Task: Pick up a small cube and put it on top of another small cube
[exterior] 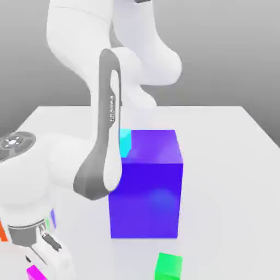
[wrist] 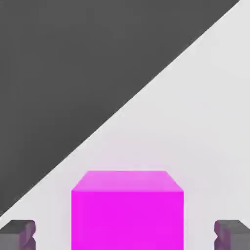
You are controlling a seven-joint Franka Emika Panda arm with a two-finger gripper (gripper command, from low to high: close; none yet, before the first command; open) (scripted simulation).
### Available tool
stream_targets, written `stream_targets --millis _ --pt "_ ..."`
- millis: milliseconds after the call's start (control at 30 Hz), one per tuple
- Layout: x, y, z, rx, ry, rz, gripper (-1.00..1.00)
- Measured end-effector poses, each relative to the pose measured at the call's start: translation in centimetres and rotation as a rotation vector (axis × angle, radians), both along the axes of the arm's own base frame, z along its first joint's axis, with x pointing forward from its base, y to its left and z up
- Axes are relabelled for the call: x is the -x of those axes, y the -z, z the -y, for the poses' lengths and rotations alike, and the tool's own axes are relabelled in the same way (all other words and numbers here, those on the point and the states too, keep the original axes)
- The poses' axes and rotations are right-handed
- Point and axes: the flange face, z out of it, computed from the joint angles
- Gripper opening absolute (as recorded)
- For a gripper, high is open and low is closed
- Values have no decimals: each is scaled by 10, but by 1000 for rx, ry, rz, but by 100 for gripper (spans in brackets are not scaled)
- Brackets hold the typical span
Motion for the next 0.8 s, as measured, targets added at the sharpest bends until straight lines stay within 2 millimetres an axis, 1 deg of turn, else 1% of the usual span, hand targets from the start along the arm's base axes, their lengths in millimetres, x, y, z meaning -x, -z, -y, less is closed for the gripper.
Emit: stream_targets --millis 100,133,167,233,300,333,433,533,567,600,633,667,700,800 --pt "0 0 0 0 0 1 -100" --pt "0 6 0 0 0 0 -100" --pt "0 2 0 0 0 0 -100" --pt "0 -19 0 0 0 0 -100" --pt "0 -46 -1 -1 -2 0 -100" --pt "-3 -57 -19 -4 -58 1 -100" --pt "-10 -75 -94 -12 -289 2 -100" --pt "-4 -91 -170 -10 -530 2 -100" --pt "-1 -93 -195 -8 -612 1 -100" --pt "2 -88 -220 -5 -695 0 -100" --pt "5 -77 -237 -2 -753 0 -100" --pt "7 -65 -246 -1 -782 -1 -100" --pt "8 -52 -251 0 -796 -1 100" --pt "8 -52 -251 0 -796 -1 100"
